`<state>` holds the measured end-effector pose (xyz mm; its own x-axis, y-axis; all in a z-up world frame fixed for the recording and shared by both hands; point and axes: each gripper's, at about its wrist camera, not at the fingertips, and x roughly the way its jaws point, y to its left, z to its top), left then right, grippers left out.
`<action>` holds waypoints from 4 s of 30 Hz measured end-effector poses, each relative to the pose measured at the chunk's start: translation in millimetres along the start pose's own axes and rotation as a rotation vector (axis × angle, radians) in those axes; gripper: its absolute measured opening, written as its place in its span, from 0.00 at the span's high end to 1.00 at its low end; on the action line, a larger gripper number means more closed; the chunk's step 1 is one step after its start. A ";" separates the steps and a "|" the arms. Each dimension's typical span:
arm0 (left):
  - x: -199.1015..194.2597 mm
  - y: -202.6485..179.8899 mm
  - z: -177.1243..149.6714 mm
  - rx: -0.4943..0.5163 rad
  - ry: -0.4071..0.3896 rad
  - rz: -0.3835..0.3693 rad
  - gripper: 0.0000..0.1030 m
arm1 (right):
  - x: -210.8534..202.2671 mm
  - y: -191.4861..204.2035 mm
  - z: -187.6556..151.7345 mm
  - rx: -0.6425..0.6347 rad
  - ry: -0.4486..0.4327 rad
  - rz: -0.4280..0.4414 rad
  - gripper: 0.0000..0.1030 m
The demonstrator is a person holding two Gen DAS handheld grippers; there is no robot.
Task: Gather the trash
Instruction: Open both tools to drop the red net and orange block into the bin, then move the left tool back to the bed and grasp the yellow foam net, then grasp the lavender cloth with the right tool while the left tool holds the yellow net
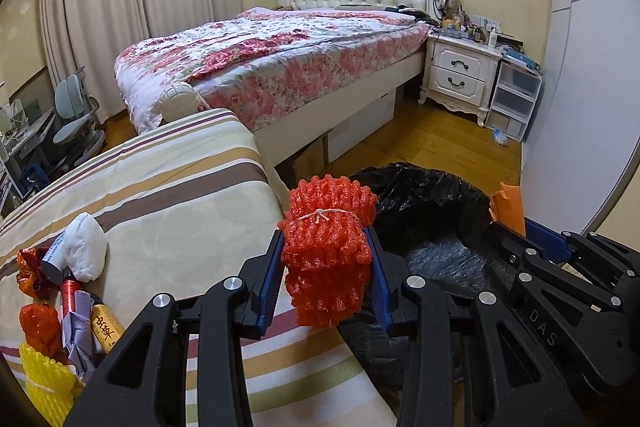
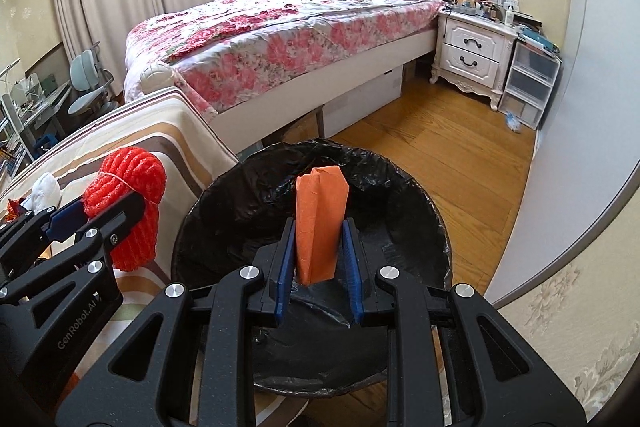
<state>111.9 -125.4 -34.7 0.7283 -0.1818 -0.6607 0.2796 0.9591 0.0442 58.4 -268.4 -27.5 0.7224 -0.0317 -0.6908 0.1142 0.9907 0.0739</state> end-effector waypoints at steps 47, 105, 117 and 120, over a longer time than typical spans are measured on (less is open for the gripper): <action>-88.1 89.3 -63.5 -0.093 0.015 0.183 0.29 | -55.4 64.7 -48.6 -0.028 0.003 0.069 0.43; -138.8 275.3 -138.8 -0.372 0.062 0.380 0.57 | -51.4 265.7 -61.0 -0.362 0.085 0.325 0.53; -137.0 280.6 -140.5 -0.377 0.065 0.357 0.57 | -40.0 274.8 -62.2 -0.356 0.117 0.327 0.69; -137.6 280.2 -140.1 -0.377 0.061 0.359 0.57 | -44.5 274.1 -62.3 -0.354 0.104 0.327 0.69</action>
<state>2.3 198.8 -36.4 0.6957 0.1753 -0.6966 -0.2337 0.9722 0.0113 15.0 12.8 -21.3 0.6080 0.2836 -0.7416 -0.3591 0.9312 0.0617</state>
